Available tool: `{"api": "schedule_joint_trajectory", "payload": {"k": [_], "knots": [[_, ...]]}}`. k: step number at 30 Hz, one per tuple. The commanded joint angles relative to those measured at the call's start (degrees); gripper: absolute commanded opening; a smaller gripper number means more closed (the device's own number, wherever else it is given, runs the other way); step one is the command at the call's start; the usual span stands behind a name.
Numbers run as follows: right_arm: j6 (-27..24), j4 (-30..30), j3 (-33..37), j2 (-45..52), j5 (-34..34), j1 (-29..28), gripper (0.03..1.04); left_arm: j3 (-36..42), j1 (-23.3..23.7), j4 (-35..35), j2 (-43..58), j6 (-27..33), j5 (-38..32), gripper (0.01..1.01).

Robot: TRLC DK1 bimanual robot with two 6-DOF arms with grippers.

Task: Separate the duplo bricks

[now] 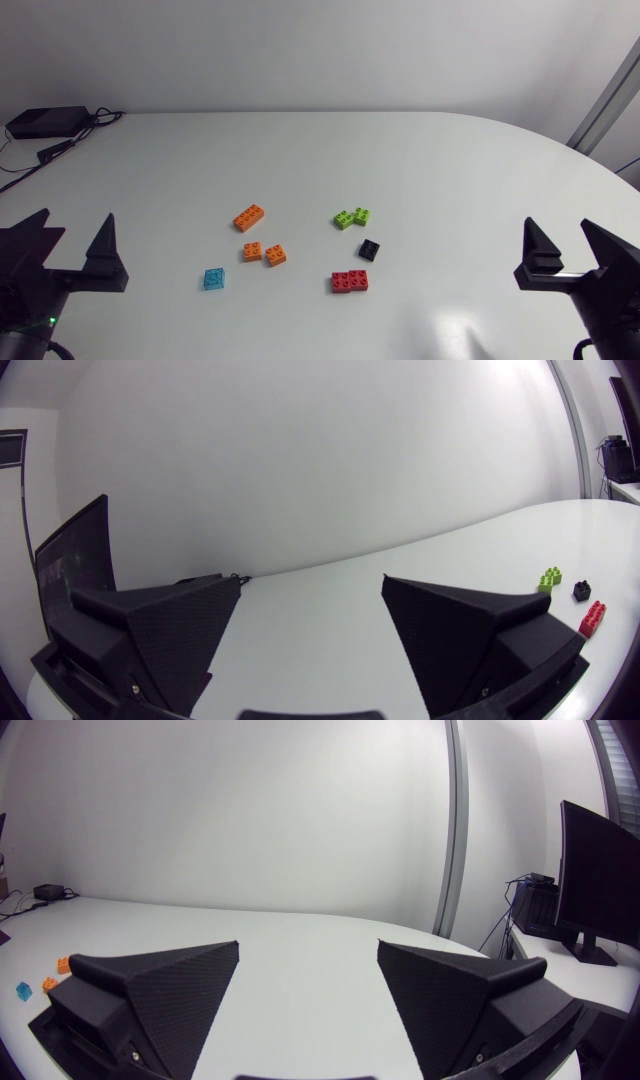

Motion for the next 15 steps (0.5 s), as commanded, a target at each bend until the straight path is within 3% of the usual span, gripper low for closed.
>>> {"api": "schedule_joint_trajectory", "payload": {"k": [1, 11, 15], "knots": [[1.4, -0.9, -2.2, -0.5, -0.5, -0.2, 1.0, -1.9, -0.5, 1.1, -1.0, -5.0, 1.1, 0.987], [1.4, -0.9, -2.2, -0.4, -0.6, -0.2, 1.0, -1.9, 4.9, 0.9, -0.9, -4.7, 1.9, 0.987], [1.3, -0.8, -2.2, -0.4, -0.8, -0.5, 1.0, -1.9, 3.2, 0.9, -1.0, -5.2, 2.0, 0.987]]}}
